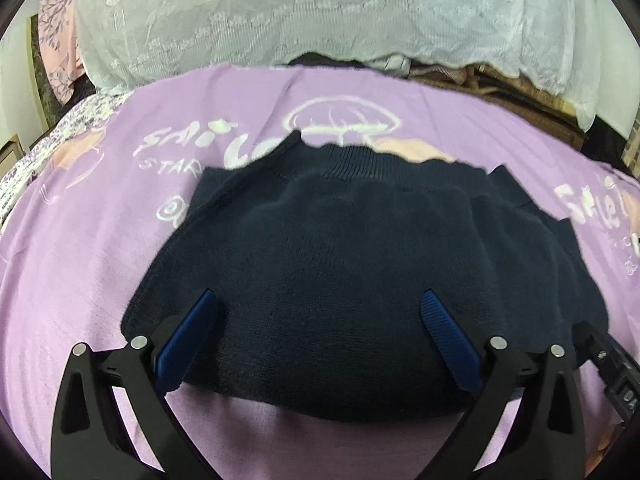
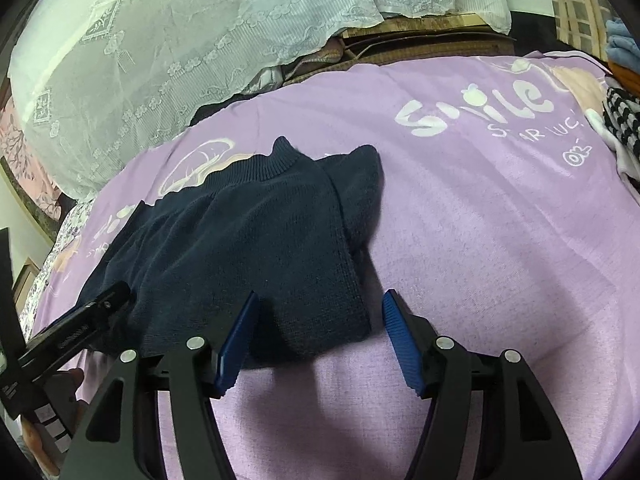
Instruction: Fold small clothes
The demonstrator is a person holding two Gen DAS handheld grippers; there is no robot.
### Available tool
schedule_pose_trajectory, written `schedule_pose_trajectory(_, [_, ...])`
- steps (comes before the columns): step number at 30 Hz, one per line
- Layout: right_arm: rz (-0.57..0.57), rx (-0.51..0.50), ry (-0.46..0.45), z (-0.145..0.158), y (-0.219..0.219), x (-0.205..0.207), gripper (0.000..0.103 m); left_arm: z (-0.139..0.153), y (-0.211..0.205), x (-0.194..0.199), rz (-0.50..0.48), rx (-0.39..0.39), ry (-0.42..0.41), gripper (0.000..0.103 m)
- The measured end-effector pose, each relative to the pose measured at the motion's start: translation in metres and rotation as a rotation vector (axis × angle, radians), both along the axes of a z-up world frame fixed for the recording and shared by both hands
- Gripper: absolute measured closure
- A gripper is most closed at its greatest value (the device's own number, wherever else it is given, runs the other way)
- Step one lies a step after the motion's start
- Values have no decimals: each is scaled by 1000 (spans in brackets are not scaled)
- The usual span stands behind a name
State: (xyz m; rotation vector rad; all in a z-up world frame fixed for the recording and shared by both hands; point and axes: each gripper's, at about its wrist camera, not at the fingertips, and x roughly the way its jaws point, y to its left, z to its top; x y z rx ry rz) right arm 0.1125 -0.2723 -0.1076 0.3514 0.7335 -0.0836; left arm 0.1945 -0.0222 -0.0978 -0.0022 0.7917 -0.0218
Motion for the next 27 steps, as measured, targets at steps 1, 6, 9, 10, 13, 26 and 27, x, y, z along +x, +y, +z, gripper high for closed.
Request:
schedule_pose_trajectory(1, [0,-1,-1,0,0,0,38,-2,0,1,0,-2,8,4])
schedule_pose_trajectory(6, [3,-19,1,1,3,0,37,-1,-1,-2,2,2,-2,4])
schedule_pose_trajectory(9, [8,-19,17,-1,3,2,35,2,-1,-5,2,0,-15,4])
schedule_pose_trajectory(10, [10,-17,22,-1,3,3,34,2,-1,-6,1,1,-20,4])
schedule_pose_trajectory(13, [14,-13,24,-2,3,3,33,-1,-3,-2,-3,15,-2,4])
schedule_pose_trajectory(26, [20,-4,24,-1,4,4,31,0,-2,-3,-4,-1,2,4])
schedule_pose_trajectory(27, [20,-3,23,-1,4,4,31,1,-1,-4,-5,-4,0,4])
